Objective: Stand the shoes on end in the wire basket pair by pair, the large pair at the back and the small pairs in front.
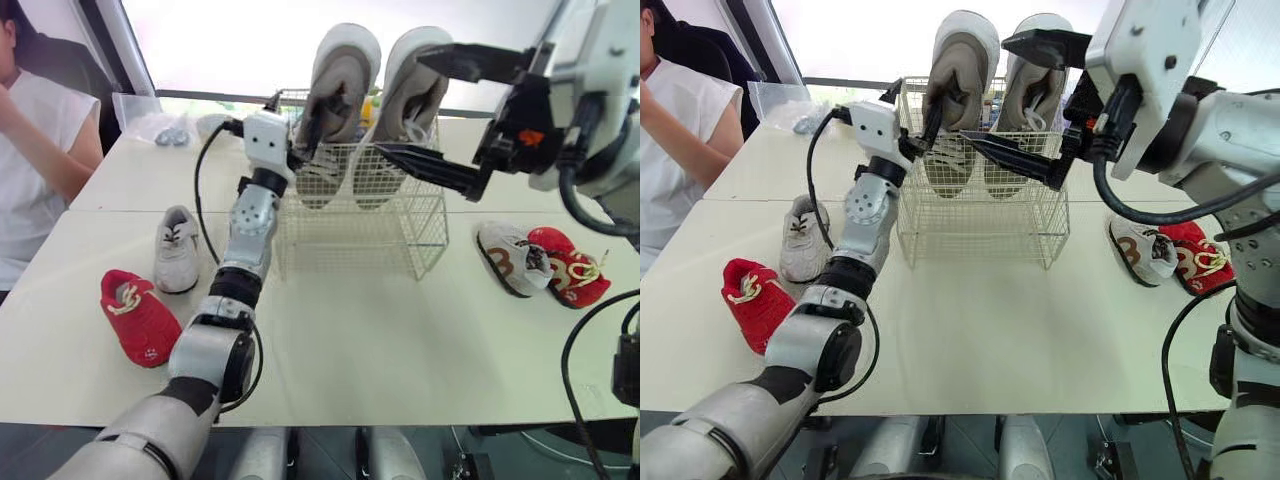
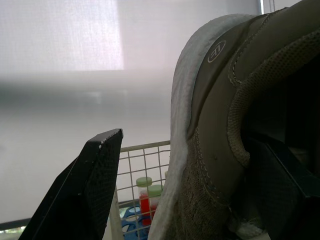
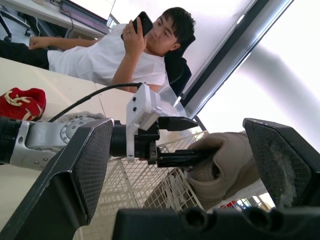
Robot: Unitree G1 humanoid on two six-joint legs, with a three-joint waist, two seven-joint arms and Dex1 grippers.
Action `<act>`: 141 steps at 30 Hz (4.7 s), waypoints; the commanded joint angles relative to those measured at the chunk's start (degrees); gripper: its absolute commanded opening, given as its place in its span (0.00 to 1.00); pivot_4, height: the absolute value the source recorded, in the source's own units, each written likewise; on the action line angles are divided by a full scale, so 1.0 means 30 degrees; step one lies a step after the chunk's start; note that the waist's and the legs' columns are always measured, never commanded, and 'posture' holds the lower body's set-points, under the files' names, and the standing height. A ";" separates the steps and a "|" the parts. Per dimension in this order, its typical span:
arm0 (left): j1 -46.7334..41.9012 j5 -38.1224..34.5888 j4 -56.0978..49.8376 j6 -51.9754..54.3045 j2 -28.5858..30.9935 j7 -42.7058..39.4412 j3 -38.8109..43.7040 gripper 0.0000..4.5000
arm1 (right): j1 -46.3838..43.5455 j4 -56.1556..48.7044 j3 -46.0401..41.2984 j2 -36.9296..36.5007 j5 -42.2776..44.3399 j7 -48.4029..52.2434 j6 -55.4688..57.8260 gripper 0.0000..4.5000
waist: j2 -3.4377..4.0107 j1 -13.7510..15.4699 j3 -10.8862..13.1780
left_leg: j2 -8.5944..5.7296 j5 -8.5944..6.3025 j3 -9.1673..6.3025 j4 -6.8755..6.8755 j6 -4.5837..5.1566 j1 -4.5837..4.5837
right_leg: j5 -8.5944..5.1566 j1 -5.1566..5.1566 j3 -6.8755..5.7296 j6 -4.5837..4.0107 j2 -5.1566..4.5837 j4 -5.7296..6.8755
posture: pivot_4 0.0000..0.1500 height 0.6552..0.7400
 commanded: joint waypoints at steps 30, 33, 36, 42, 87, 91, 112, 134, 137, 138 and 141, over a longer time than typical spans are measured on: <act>0.5622 -2.0137 -1.8849 2.7543 1.3513 -1.3222 0.3125 0.81 | 1.1192 0.8174 -0.4097 -0.4742 -0.6414 0.0784 0.1816 1.00 | 0.0069 0.0122 0.0018 | 0.0003 0.0004 0.0066 -0.0265 0.0035 -0.0061 | -0.0052 -0.0052 0.0045 -0.0120 -0.0031 -0.0331 | 1.00 0.94; 0.5938 -1.9971 -1.9500 2.7260 1.3210 -1.2922 0.2756 0.81 | 1.1791 0.9986 -0.3738 -0.4826 -0.6966 0.1634 0.0974 1.00 | 0.0069 0.0125 0.0020 | 0.0003 0.0003 0.0071 -0.0272 0.0034 -0.0062 | -0.0056 -0.0055 0.0051 -0.0127 -0.0035 -0.0338 | 1.00 0.94; 0.6095 -1.9776 -1.9744 2.7039 1.2996 -1.2680 0.2521 0.81 | 1.1819 1.1452 -0.3035 -0.4780 -0.7555 0.2280 0.0253 1.00 | 0.0069 0.0126 0.0020 | 0.0003 -0.0005 0.0076 -0.0269 0.0022 -0.0054 | -0.0056 -0.0044 0.0053 -0.0127 -0.0038 -0.0341 | 1.00 0.94; 0.6101 -1.9326 -1.9948 2.6605 1.2724 -1.2573 0.1988 0.81 | 1.1244 1.3554 -0.2351 -0.4282 -0.8416 0.2129 -0.0443 1.00 | 0.0072 0.0118 0.0022 | 0.0003 -0.0005 0.0079 -0.0274 0.0021 -0.0052 | -0.0056 -0.0052 0.0053 -0.0128 -0.0037 -0.0341 | 1.00 0.94; 0.2887 -1.7091 -1.6458 2.5514 1.1625 -1.3261 0.1270 0.82 | 0.8714 0.6492 -0.8158 -0.2872 -0.5317 0.0477 0.0841 0.11 | 0.0118 0.0170 0.0053 | 0.0003 -0.0003 0.0090 -0.0284 0.0025 -0.0055 | -0.0057 -0.0058 0.0036 -0.0122 -0.0023 -0.0348 | 1.00 0.94; 0.1109 -1.8072 -1.4196 2.6714 1.1626 -1.3636 0.1705 0.82 | 0.7056 0.4628 -0.8491 -0.3895 -0.3516 0.2472 -0.0015 0.11 | 0.0105 0.0140 0.0055 | 0.0013 0.0005 0.0089 -0.0300 0.0040 -0.0058 | -0.0060 -0.0069 0.0034 -0.0118 -0.0013 -0.0354 | 1.00 0.94; -0.5012 -1.8664 -0.8495 3.2679 1.2710 -1.8914 0.0229 0.82 | 0.1793 0.2570 0.0144 -0.3315 -0.3269 0.8647 -0.5736 0.11 | 0.0092 0.0092 0.0063 | 0.0003 0.0006 0.0106 -0.0298 0.0054 -0.0360 | -0.0039 -0.0380 0.0042 -0.0099 -0.0070 -0.0330 | 1.00 0.94; -0.3358 -1.8008 -0.8530 3.3035 1.0903 -1.7961 0.1052 0.07 | 0.0884 0.1742 -0.0404 -0.2878 -0.1003 0.8455 -0.1332 0.62 | 0.0092 0.0136 0.0063 | 0.0004 0.0028 0.0104 -0.0282 0.0048 -0.0351 | -0.0036 -0.0383 0.0042 -0.0107 -0.0058 -0.0293 | 1.00 0.94; -0.2601 -1.8795 -0.8911 3.3252 1.0227 -1.6101 0.2907 0.07 | 0.2016 0.1611 -0.2758 -0.2682 0.1283 0.7140 0.0946 0.98 | 0.0084 0.0175 0.0060 | 0.0005 0.0028 0.0102 -0.0278 0.0049 -0.0353 | -0.0023 -0.0380 0.0044 -0.0084 -0.0065 -0.0294 | 1.00 0.94; -0.2377 -1.9189 -0.9087 3.3326 0.9934 -1.5357 0.3621 0.07 | 0.2531 0.1652 -0.3734 -0.2505 0.2127 0.6489 0.1761 0.99 | 0.0074 0.0196 0.0054 | 0.0006 0.0027 0.0098 -0.0282 0.0049 -0.0354 | -0.0010 -0.0380 0.0045 -0.0061 -0.0067 -0.0298 | 1.00 0.94; -0.1826 -2.0213 -0.9892 3.3348 0.9028 -1.3284 0.5335 0.07 | 0.4317 0.1408 -0.6060 -0.1789 0.4203 0.4380 0.3439 0.99 | 0.0059 0.0190 0.0048 | 0.0005 0.0025 0.0088 -0.0273 0.0049 -0.0354 | 0.0000 -0.0369 0.0045 -0.0048 -0.0080 -0.0298 | 1.00 0.94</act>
